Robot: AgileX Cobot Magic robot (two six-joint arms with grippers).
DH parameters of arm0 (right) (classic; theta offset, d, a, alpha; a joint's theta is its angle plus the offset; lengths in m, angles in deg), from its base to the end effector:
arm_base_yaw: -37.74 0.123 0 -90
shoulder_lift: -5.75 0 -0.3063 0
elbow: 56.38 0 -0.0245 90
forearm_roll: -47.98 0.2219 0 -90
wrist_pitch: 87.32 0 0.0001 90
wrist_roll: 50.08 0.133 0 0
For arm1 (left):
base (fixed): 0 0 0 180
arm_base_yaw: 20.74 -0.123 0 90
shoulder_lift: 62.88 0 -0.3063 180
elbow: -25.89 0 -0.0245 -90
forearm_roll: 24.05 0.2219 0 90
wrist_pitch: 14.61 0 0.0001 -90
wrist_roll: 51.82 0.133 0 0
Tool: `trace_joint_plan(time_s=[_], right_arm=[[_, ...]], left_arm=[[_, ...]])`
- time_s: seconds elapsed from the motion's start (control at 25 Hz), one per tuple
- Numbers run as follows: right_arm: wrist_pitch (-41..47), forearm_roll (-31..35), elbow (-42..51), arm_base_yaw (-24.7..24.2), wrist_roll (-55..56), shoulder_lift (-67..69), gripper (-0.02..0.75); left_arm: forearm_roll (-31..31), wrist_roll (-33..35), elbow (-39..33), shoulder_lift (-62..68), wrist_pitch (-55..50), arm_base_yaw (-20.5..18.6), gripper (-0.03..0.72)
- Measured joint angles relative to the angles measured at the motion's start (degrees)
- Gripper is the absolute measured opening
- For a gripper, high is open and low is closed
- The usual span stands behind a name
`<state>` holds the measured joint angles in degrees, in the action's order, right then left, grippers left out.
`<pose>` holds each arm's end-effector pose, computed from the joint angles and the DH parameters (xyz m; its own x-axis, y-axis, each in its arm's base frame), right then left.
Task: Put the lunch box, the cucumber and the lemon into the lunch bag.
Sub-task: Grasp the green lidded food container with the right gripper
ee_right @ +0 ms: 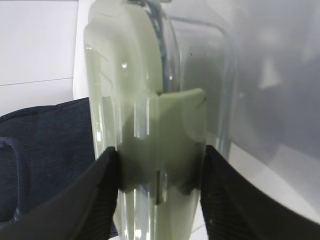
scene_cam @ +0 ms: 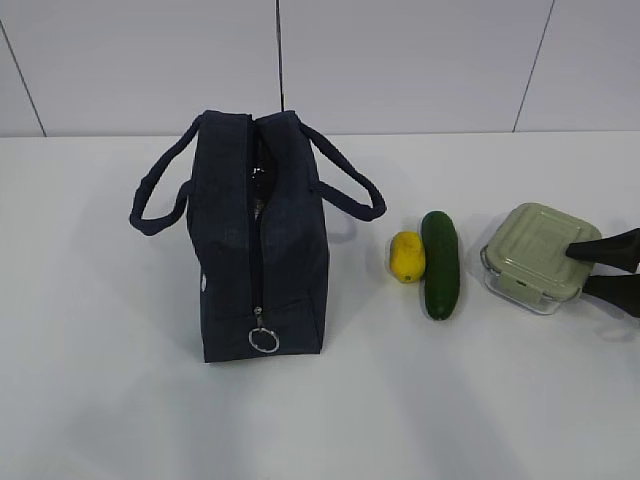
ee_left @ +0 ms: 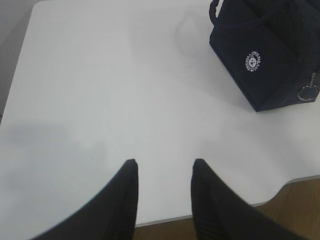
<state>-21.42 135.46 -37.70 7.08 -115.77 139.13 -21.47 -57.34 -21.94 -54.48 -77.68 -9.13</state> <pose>0.3687 -0.0775 0.1107 -0.7838 0.6133 -0.0981 0.1636 0.3562 0.9200 -0.0149 0.0085 0.2464 -0.4903 0.0233 -0.8712 0.1300 0.9904 -0.0466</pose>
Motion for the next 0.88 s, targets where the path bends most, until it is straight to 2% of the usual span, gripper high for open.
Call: trace_joint_plan(time_s=[0.88], right_arm=[[0.00, -0.10, -0.09, 0.00, 0.58, 0.00, 0.369]], left_arm=[[0.00, 0.00, 0.00, 0.00, 0.00, 0.00, 0.255]])
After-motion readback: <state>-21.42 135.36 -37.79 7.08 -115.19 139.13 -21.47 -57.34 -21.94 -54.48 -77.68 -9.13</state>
